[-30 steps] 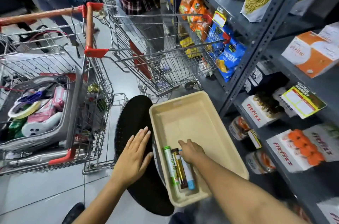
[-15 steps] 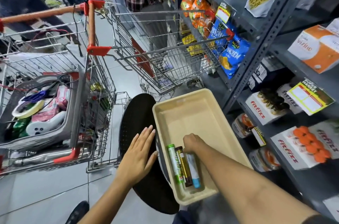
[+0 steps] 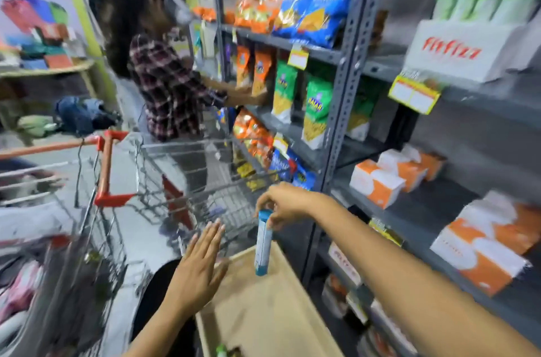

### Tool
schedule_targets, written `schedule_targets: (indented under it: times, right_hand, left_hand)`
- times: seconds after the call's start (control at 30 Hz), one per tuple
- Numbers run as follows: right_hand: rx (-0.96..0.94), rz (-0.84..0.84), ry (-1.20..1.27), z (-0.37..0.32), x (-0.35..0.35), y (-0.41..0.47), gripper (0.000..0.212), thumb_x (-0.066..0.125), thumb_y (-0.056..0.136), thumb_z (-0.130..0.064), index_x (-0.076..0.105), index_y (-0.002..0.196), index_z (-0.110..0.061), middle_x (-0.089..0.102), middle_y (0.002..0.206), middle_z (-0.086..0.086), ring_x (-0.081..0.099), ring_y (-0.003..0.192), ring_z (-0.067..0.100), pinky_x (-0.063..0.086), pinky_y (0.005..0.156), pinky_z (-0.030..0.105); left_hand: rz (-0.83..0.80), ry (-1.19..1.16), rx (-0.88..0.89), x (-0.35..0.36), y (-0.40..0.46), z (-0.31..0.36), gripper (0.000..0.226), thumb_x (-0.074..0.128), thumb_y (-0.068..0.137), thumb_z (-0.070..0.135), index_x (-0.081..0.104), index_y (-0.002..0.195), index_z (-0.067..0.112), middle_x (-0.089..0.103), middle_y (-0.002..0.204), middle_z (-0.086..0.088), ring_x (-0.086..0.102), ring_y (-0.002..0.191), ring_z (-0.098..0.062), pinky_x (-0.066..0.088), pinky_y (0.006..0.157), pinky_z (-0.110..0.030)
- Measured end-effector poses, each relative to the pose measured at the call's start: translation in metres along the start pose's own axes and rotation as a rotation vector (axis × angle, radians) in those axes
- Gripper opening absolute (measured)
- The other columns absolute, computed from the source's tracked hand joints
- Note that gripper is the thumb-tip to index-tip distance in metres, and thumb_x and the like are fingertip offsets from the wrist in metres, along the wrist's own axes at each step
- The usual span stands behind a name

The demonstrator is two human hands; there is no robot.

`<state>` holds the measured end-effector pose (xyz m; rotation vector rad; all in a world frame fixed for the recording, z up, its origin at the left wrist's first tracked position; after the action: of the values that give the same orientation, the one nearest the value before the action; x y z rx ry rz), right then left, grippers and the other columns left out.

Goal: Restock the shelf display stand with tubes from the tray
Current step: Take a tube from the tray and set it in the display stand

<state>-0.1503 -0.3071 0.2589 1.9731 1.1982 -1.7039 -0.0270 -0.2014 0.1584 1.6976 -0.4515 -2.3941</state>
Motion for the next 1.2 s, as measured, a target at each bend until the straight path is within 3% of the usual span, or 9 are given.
schedule_targets:
  times: [0.1,0.2,0.33,0.47,0.63,0.77,0.87,1.07,1.2]
  right_hand:
    - [-0.019,0.114,-0.026,-0.004,-0.085,-0.048,0.042,0.074,0.076,-0.008,0.066,0.116,-0.018,0.06,0.099,0.0,0.056,0.084,0.014,0.044,0.066,0.022]
    - [0.009,0.21,-0.071,0.001,-0.156,-0.098,0.041,0.078,0.074,-0.013,0.068,0.113,-0.02,0.065,0.102,0.001,0.062,0.094,0.016,0.048,0.075,0.026]
    - [0.051,0.424,-0.096,0.011,-0.234,-0.166,0.025,0.074,0.079,-0.033,0.07,0.099,-0.02,0.061,0.068,-0.015,0.059,0.061,-0.003,0.047,0.063,0.017]
    - [0.156,0.548,-0.117,0.036,-0.282,-0.234,0.013,0.067,0.085,-0.027,0.068,0.095,-0.019,0.072,0.084,0.0,0.06,0.051,-0.007,0.053,0.067,0.024]
    - [0.365,0.584,-0.129,0.067,-0.314,-0.331,0.024,0.067,0.086,-0.015,0.068,0.108,-0.005,0.075,0.099,0.016,0.073,0.079,0.024,0.058,0.081,0.036]
    - [0.517,0.581,-0.203,0.079,-0.329,-0.406,0.025,0.07,0.084,-0.021,0.069,0.109,-0.015,0.076,0.095,0.014,0.066,0.076,0.016,0.053,0.079,0.034]
    - [0.631,0.574,-0.157,0.09,-0.332,-0.461,0.032,0.067,0.087,-0.016,0.065,0.117,-0.007,0.072,0.091,0.01,0.062,0.072,0.017,0.049,0.071,0.032]
    - [0.886,0.622,0.067,0.117,-0.323,-0.569,0.031,0.056,0.091,0.003,0.058,0.122,-0.001,0.066,0.113,0.017,0.07,0.085,0.021,0.06,0.067,0.02]
    - [1.013,0.663,0.167,0.128,-0.31,-0.628,0.033,0.051,0.09,0.012,0.057,0.122,0.003,0.066,0.096,0.015,0.067,0.084,0.024,0.06,0.058,0.018]
  left_hand:
    - [0.094,-0.014,0.085,-0.032,0.063,0.04,0.068,0.024,0.094,0.052,0.018,0.15,0.014,0.012,0.159,-0.002,0.004,0.146,-0.01,0.001,0.119,-0.031]
    - [0.166,-0.042,0.176,-0.065,0.119,0.089,0.068,0.025,0.093,0.052,0.018,0.15,0.015,0.01,0.159,-0.001,0.006,0.147,-0.014,0.004,0.119,-0.033]
    - [0.23,-0.104,0.294,-0.094,0.176,0.162,0.071,0.024,0.09,0.053,0.022,0.149,0.013,0.014,0.158,-0.003,0.008,0.147,-0.017,0.004,0.12,-0.034]
    - [0.271,-0.143,0.444,-0.107,0.214,0.246,0.068,0.025,0.093,0.053,0.015,0.15,0.019,0.007,0.159,0.002,0.003,0.147,-0.012,0.005,0.119,-0.034]
    - [0.279,-0.181,0.638,-0.114,0.239,0.362,0.072,0.022,0.086,0.046,0.018,0.15,0.014,0.011,0.159,-0.002,0.008,0.147,-0.017,0.005,0.12,-0.036]
    - [0.294,-0.283,0.757,-0.115,0.239,0.446,0.07,0.022,0.089,0.051,0.017,0.15,0.016,0.013,0.159,0.0,0.009,0.147,-0.016,0.008,0.12,-0.038]
    - [0.315,-0.351,0.847,-0.118,0.229,0.508,0.068,0.025,0.092,0.053,0.019,0.15,0.017,0.011,0.159,0.003,0.008,0.146,-0.013,0.004,0.119,-0.033]
    - [0.332,-0.47,1.019,-0.124,0.188,0.616,0.062,0.036,0.098,0.045,0.013,0.151,0.02,0.006,0.159,0.007,0.004,0.146,-0.008,0.001,0.12,-0.032]
    - [0.319,-0.489,1.104,-0.122,0.154,0.675,0.064,0.035,0.097,0.045,0.014,0.151,0.017,0.006,0.159,0.003,0.001,0.147,-0.01,-0.001,0.12,-0.033]
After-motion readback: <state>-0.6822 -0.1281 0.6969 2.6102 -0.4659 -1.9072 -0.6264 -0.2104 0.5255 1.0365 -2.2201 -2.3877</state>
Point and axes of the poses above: each hand's wrist, its own y-axis towards the middle knuckle, its own x-axis out of the palm, z = x × y, the point moved 9 cm from there along y, towards the middle knuckle
